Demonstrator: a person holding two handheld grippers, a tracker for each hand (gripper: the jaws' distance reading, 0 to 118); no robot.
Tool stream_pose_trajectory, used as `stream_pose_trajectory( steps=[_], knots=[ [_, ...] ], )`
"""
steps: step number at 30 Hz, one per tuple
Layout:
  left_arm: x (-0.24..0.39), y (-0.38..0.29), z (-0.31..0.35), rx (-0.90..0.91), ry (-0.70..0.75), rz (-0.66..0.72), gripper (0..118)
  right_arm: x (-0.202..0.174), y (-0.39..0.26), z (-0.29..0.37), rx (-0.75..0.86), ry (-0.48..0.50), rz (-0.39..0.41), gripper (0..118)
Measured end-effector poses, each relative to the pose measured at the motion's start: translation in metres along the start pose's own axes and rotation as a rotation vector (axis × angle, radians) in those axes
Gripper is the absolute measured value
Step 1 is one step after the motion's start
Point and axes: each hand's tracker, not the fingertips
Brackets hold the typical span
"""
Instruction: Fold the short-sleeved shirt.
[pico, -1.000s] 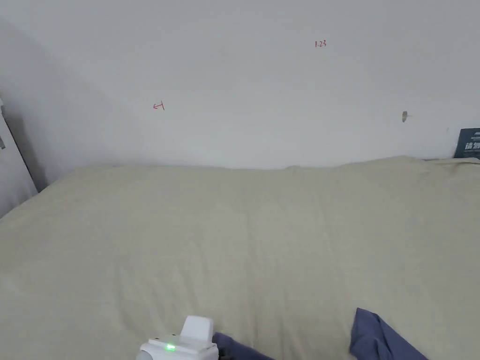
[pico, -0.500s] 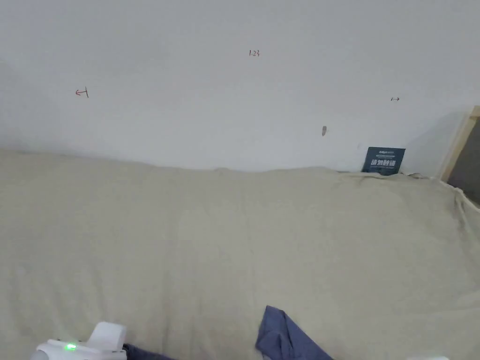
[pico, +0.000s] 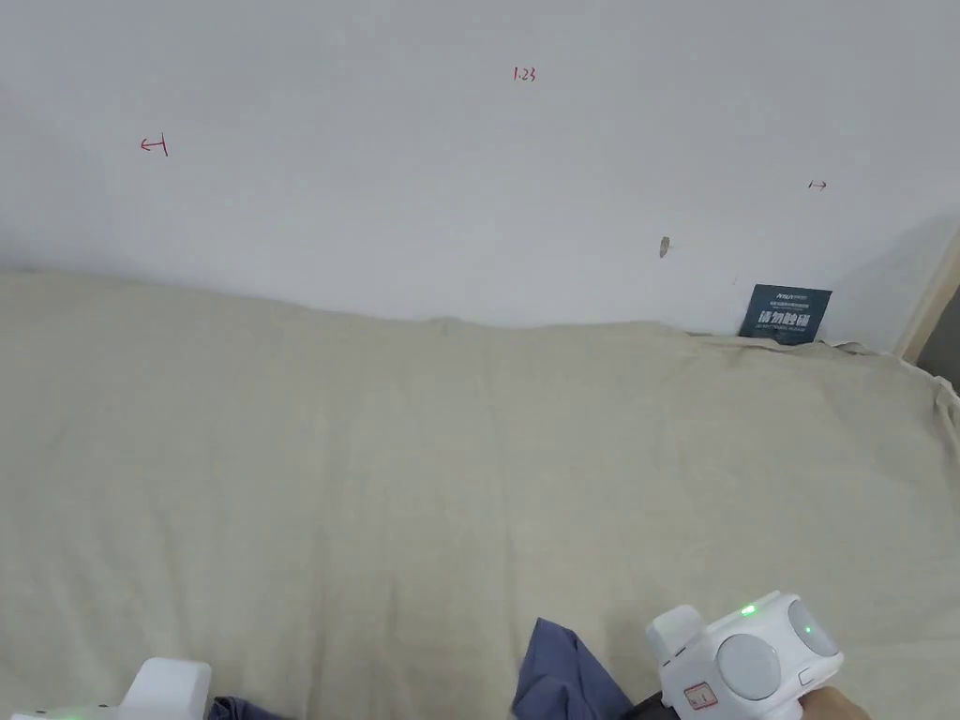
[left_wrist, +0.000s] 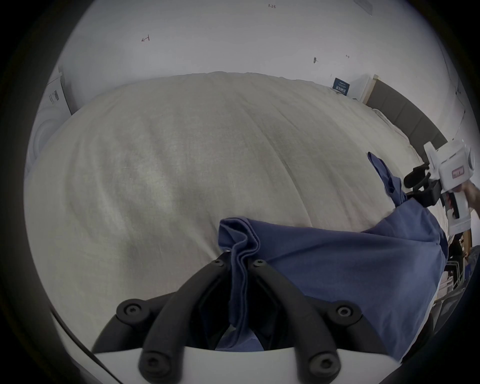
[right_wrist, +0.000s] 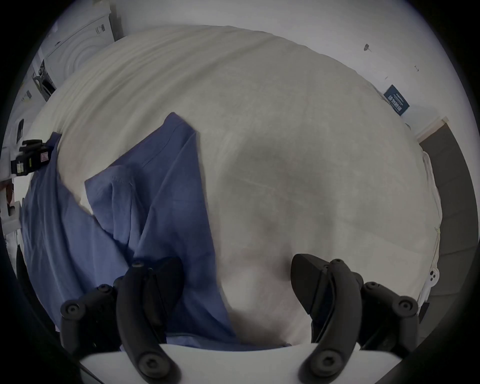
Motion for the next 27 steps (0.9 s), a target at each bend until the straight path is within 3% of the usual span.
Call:
stream_pose_trajectory(
  steps=[2,4,6,8,11,15,21,25,27],
  knots=[
    [0.0,-0.001,0.001,0.005,-0.001,-0.005,10,-0.005,-0.007,0.011,0.032,-0.016,0.001,75],
    [0.002,-0.003,0.001,0.012,0.003,-0.01,10,-0.011,-0.015,0.019,0.068,0.068,-0.037,38],
    [0.005,-0.005,0.002,0.025,0.015,-0.008,10,-0.021,-0.02,0.023,0.086,0.024,-0.001,22],
    [0.007,-0.008,0.003,0.038,0.023,-0.013,10,-0.019,-0.021,0.023,0.089,0.045,-0.014,4],
    [0.001,-0.008,0.021,0.087,-0.009,0.002,10,-0.015,-0.027,0.039,0.156,0.057,-0.1,4],
    [-0.003,-0.012,0.1,0.275,-0.083,0.016,10,-0.015,-0.044,0.108,0.332,0.063,-0.15,4],
    [-0.002,-0.018,0.257,0.517,-0.119,-0.041,10,-0.02,-0.082,0.257,0.628,0.021,-0.196,4],
    [-0.006,-0.016,0.352,0.685,-0.054,-0.078,10,-0.019,-0.104,0.362,0.83,-0.037,-0.247,4],
    [-0.011,-0.014,0.394,0.75,-0.073,-0.065,10,-0.021,-0.11,0.405,0.894,-0.082,-0.227,4]
  ],
)
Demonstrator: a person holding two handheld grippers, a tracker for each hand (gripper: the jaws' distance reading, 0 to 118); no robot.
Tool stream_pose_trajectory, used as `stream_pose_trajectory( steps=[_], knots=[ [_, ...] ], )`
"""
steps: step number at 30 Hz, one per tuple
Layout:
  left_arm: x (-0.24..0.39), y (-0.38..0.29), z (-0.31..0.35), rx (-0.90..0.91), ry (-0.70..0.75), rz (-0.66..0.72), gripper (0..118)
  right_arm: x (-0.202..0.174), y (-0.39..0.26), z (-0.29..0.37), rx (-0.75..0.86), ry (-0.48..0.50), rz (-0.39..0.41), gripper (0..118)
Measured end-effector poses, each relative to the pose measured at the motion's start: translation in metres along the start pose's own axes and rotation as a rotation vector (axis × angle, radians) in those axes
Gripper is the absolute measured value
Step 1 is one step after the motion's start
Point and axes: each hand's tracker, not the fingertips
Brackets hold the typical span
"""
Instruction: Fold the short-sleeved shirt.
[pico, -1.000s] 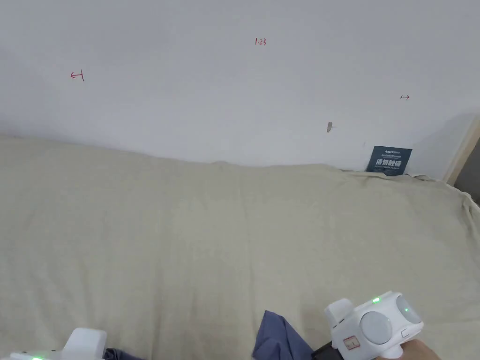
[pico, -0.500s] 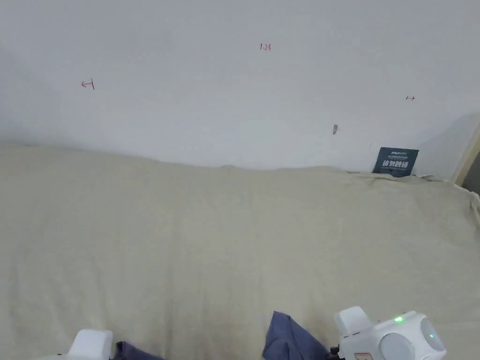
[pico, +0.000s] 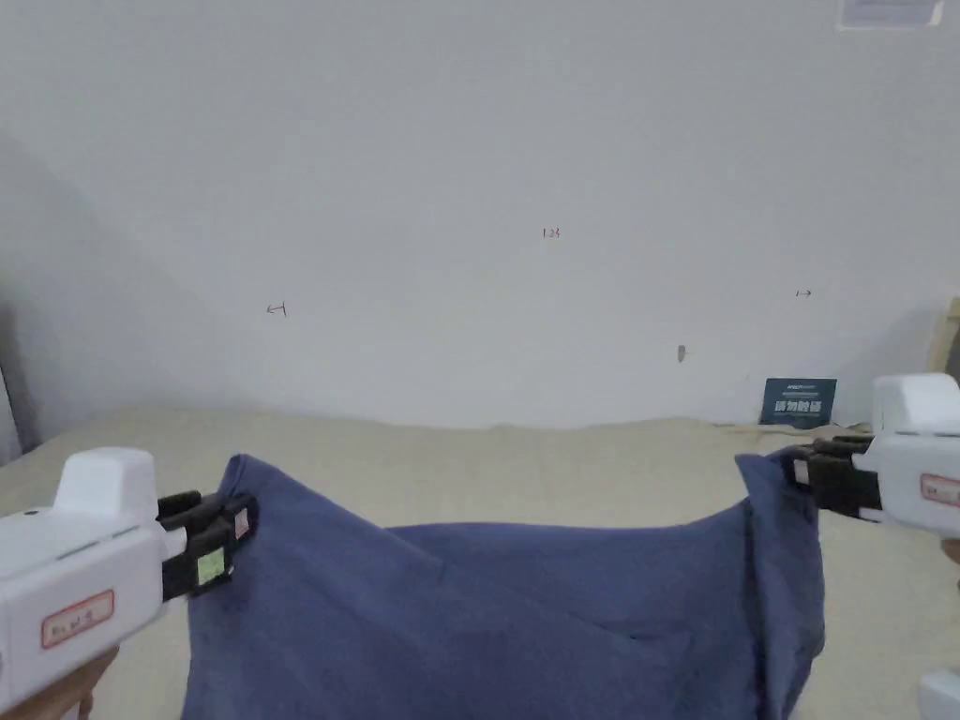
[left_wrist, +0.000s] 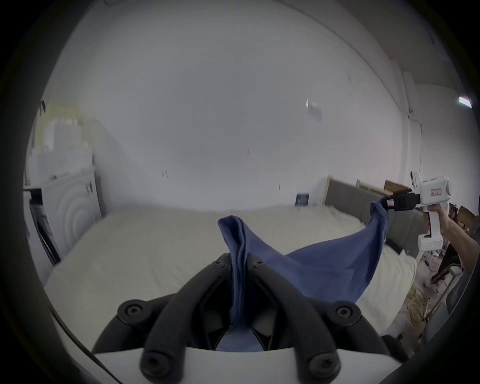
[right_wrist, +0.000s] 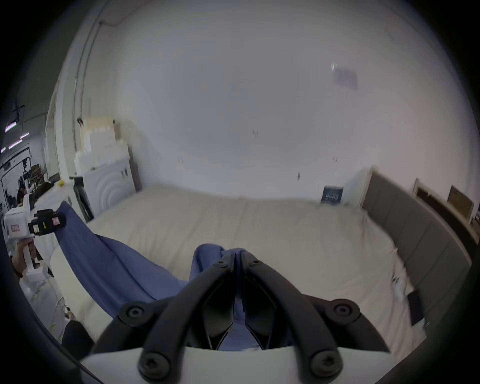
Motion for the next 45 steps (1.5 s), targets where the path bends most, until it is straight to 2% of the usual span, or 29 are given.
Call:
stream_pose_trajectory(
  steps=[2,6,10,12,15,20,29,33,36,45],
  knots=[
    [0.001,0.03,0.023,0.054,0.032,-0.019,10,-0.006,0.03,0.03,0.061,-0.048,0.036,4],
    [-0.001,0.093,0.056,0.157,0.081,-0.04,9,-0.007,0.087,0.076,0.189,-0.083,0.0,4],
    [0.005,0.149,0.082,0.281,0.08,-0.068,9,-0.016,0.142,0.11,0.294,-0.124,0.03,4],
    [0.01,0.172,0.088,0.324,0.119,-0.104,9,-0.024,0.169,0.122,0.335,-0.15,0.074,4],
    [0.01,0.195,0.092,0.333,0.136,-0.099,9,-0.036,0.199,0.131,0.37,-0.176,0.095,4],
    [0.009,0.206,0.093,0.337,0.132,-0.118,9,-0.042,0.224,0.136,0.394,-0.201,0.074,4],
    [-0.005,0.193,0.062,0.28,0.114,-0.084,9,-0.04,0.214,0.104,0.361,-0.21,0.064,4],
    [-0.012,0.187,0.031,0.251,0.128,-0.1,9,-0.037,0.211,0.075,0.343,-0.219,0.049,4],
    [-0.024,0.188,0.003,0.213,0.11,-0.047,9,-0.037,0.212,0.05,0.333,-0.226,0.055,4],
    [-0.06,0.2,-0.089,0.174,0.097,-0.05,9,-0.031,0.264,-0.035,0.328,-0.268,0.091,4]
  ],
)
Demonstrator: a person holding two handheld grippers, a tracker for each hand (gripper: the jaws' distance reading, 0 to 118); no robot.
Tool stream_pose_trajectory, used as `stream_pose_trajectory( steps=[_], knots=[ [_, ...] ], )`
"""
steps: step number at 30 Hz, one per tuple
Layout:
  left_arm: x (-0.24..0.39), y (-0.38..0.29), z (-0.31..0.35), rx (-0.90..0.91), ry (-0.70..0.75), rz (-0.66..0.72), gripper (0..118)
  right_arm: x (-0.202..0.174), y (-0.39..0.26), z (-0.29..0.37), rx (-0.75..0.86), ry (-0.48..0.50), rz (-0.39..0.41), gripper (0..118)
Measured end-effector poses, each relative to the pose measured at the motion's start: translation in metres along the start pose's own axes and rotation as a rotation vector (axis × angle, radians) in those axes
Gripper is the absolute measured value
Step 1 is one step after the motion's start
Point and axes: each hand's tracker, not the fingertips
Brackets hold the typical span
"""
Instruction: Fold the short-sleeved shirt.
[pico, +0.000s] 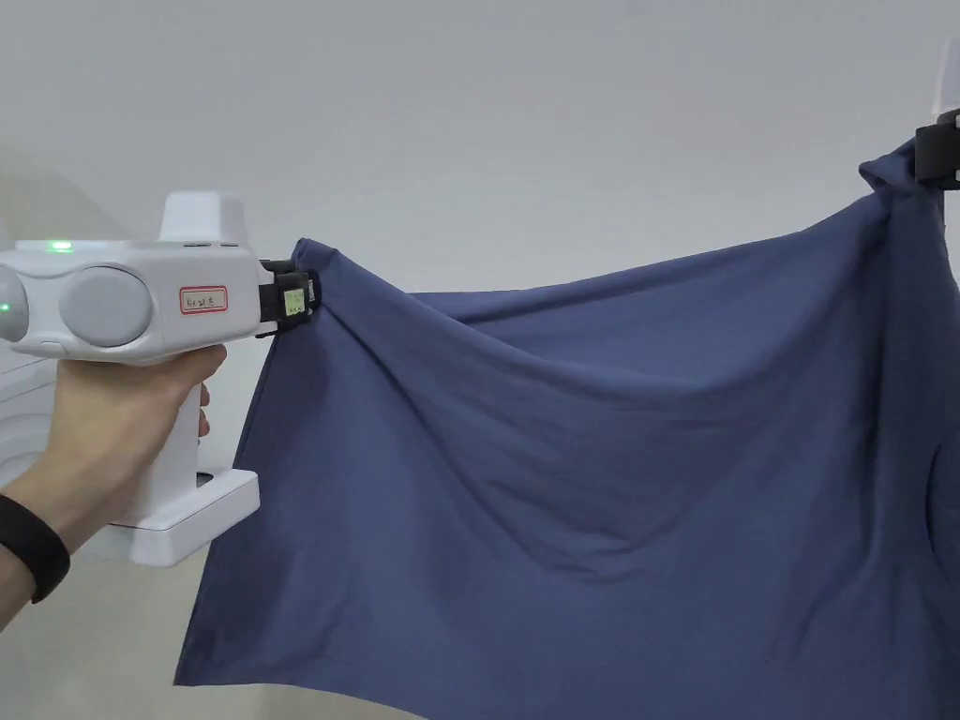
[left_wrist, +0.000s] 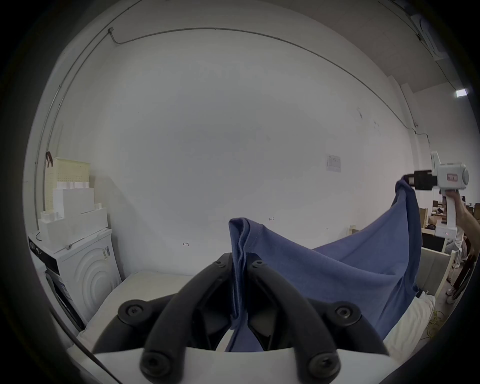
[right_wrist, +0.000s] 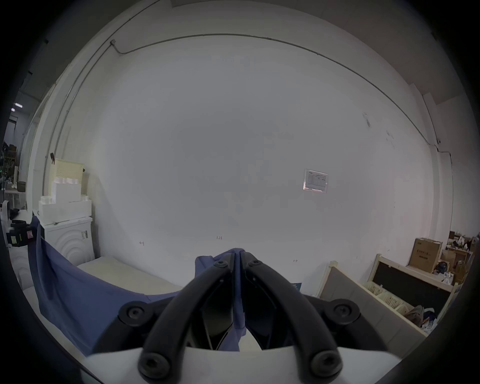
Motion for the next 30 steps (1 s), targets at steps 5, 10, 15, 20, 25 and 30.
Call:
stream_pose_trajectory(
  steps=[5,10,15,20,25,30],
  knots=[
    [-0.015,-0.009,-0.044,-0.039,-0.005,-0.017,9,-0.008,0.011,-0.05,-0.022,-0.002,0.025,4],
    [-0.019,-0.022,-0.077,-0.082,0.013,-0.078,9,-0.021,0.005,-0.083,-0.037,-0.009,0.044,4],
    [-0.016,-0.043,-0.103,-0.109,0.023,-0.075,9,-0.032,-0.012,-0.11,-0.07,-0.013,0.061,4],
    [-0.019,-0.106,-0.135,-0.222,0.016,-0.05,9,-0.046,-0.078,-0.139,-0.16,0.015,0.07,4],
    [-0.03,-0.214,-0.168,-0.369,0.037,0.036,9,-0.065,-0.189,-0.16,-0.313,0.052,-0.028,4],
    [-0.035,-0.287,-0.171,-0.451,0.014,0.139,9,-0.08,-0.268,-0.16,-0.41,0.114,-0.094,4]
  ],
)
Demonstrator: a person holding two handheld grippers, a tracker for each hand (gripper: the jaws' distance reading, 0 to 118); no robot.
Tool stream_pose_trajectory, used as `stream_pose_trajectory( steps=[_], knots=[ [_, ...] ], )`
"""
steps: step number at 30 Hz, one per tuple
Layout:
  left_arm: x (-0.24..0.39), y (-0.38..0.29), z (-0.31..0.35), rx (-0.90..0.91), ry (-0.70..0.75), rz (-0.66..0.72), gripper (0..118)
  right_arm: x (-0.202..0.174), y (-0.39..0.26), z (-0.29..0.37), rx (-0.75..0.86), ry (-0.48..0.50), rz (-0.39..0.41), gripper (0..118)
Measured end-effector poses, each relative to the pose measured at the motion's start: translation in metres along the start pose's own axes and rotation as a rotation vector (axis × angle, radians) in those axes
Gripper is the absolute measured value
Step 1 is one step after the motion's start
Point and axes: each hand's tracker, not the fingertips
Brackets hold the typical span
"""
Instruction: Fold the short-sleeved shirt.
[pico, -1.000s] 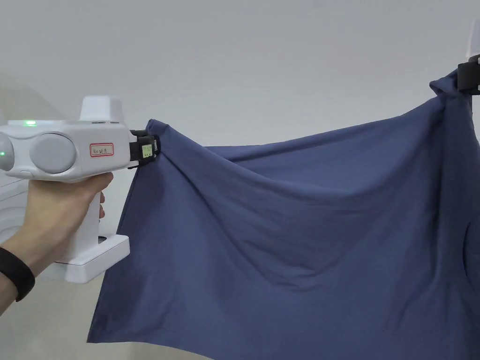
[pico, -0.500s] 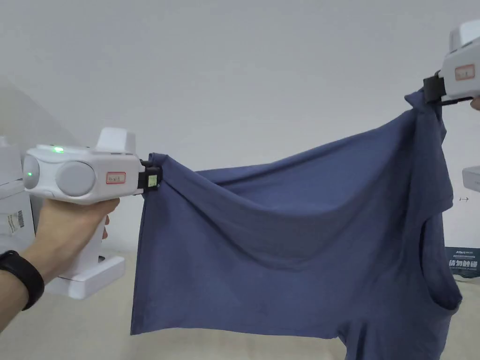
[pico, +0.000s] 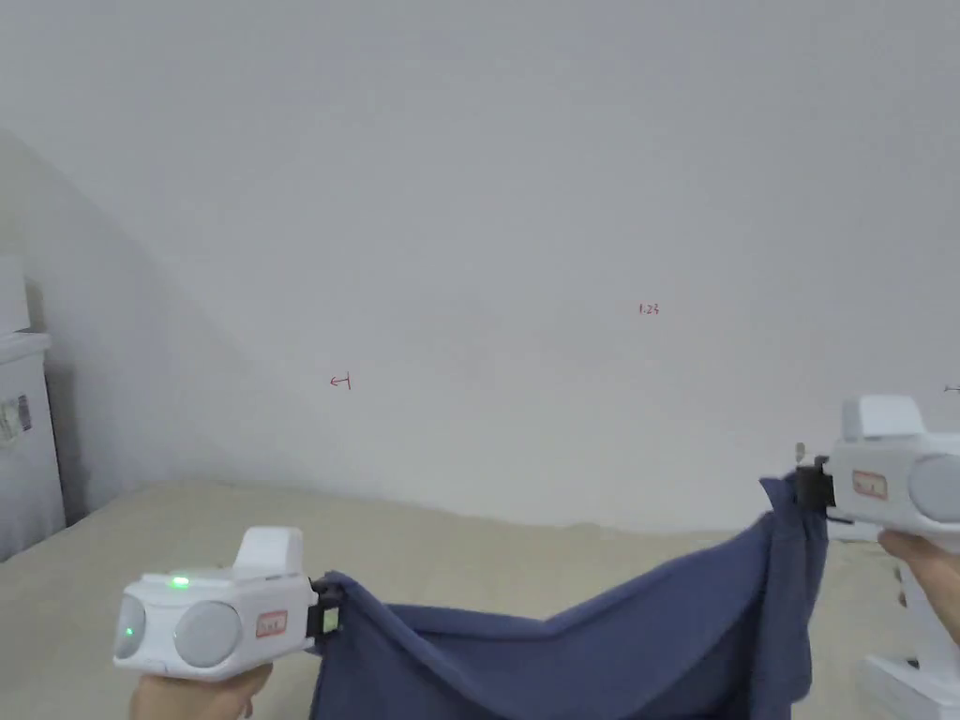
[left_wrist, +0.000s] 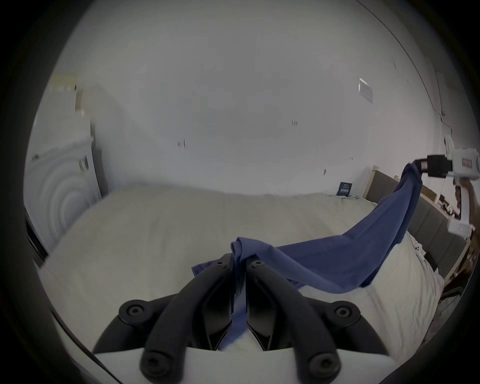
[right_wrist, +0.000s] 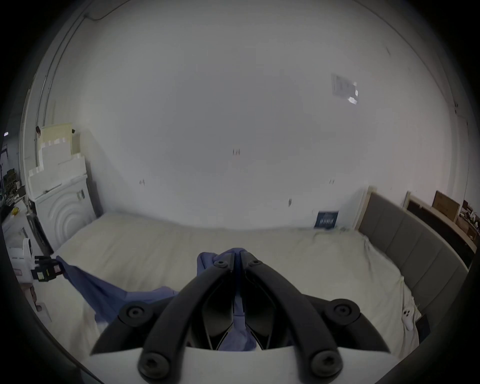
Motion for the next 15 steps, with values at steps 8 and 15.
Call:
stream_pose_trajectory(
  steps=[8,15],
  knots=[
    [0.004,-0.077,0.073,0.042,-0.089,0.064,8,0.009,-0.096,0.089,0.028,0.119,0.024,4],
    [0.019,-0.206,0.181,0.046,-0.154,0.16,4,0.015,-0.236,0.214,0.027,0.16,-0.035,3]
  ],
)
